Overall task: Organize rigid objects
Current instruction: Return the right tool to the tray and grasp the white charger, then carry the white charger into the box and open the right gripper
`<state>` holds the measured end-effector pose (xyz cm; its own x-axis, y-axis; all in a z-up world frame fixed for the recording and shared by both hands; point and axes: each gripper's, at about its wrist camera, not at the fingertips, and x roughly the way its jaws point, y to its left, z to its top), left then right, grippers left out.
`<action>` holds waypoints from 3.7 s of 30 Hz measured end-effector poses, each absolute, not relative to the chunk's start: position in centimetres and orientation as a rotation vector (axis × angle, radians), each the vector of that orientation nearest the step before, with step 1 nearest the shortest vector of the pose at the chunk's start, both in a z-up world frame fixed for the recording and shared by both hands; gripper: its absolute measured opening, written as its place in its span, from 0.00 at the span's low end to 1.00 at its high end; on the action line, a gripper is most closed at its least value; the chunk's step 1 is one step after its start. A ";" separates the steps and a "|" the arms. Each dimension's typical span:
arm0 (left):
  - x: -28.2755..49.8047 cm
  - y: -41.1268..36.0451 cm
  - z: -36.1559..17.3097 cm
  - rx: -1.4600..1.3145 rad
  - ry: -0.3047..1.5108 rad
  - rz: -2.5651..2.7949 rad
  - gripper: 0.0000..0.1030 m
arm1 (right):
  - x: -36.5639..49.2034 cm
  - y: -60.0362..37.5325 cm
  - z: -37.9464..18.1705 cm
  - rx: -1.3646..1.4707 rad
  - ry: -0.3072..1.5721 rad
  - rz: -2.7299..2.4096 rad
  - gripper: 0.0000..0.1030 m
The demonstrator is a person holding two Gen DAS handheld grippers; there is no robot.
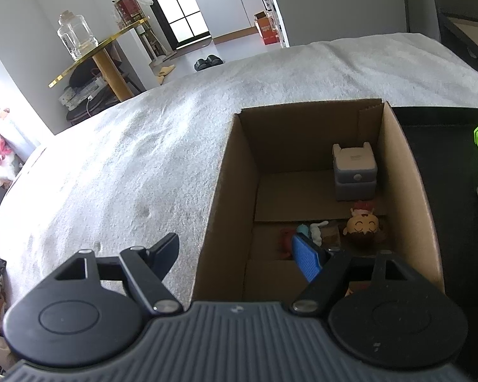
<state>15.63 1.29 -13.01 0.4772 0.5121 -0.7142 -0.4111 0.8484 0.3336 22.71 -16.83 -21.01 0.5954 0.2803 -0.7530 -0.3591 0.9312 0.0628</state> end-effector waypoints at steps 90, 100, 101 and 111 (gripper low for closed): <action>12.3 6.4 -13.9 -0.129 0.813 0.436 0.14 | 17.1 -0.4 -12.8 -0.316 0.606 0.774 0.35; 12.6 6.6 -14.2 -0.129 0.830 0.441 0.14 | 17.6 -0.7 -13.3 -0.290 0.644 0.739 0.39; 12.6 6.5 -14.2 -0.127 0.830 0.443 0.14 | 17.6 -1.0 -13.1 -0.285 0.645 0.733 0.39; 12.7 5.6 -13.0 -0.084 0.825 0.478 0.15 | 17.4 -5.0 -11.3 -0.208 0.627 0.671 0.45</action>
